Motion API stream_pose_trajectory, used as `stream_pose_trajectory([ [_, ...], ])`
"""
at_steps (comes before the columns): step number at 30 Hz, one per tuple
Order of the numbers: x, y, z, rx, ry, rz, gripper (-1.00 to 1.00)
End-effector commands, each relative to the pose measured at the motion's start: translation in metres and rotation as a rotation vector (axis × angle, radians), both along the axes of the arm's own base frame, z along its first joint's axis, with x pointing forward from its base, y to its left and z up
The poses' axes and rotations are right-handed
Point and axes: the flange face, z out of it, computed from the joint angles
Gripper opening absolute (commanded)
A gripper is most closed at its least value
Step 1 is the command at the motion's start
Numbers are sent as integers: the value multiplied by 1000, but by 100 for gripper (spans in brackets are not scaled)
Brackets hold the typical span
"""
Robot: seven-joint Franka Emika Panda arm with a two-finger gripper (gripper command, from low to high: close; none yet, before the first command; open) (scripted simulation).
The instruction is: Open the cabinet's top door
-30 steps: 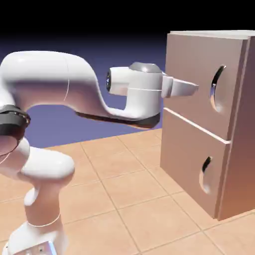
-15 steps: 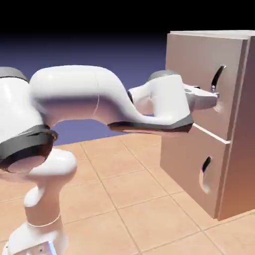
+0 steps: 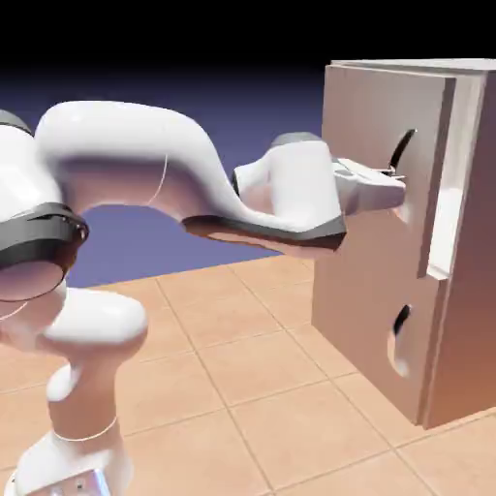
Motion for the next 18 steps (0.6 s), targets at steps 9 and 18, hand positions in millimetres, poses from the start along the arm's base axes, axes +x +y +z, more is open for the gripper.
stream_pose_trajectory([
  [9, -46, 30, 0, 1, 0, -137, -100],
  [18, -90, 68, 0, 2, 0, -280, -100],
])
